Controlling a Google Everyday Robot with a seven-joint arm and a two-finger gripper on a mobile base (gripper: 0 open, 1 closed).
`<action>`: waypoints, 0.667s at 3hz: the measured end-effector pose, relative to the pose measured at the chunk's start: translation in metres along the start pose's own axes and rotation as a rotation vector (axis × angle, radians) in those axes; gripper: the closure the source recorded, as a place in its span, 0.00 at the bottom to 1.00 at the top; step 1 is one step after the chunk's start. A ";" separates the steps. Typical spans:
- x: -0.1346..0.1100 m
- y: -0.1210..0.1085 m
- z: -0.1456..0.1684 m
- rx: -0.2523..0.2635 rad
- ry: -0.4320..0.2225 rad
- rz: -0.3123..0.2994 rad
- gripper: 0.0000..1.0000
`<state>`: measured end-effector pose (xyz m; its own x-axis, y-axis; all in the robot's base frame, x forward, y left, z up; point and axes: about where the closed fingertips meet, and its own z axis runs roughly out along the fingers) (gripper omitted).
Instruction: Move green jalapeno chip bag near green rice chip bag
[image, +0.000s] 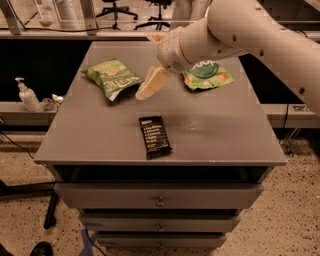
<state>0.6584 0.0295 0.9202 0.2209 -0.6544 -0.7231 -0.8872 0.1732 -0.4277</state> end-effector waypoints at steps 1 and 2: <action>0.013 -0.013 0.043 -0.013 0.006 0.014 0.00; 0.029 -0.021 0.081 -0.028 0.019 0.028 0.00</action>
Offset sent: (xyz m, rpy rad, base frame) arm 0.0877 0.0491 -0.0869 -0.0232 0.0635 -0.0126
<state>0.7160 0.0659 0.8642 0.1881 -0.6634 -0.7242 -0.9041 0.1712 -0.3916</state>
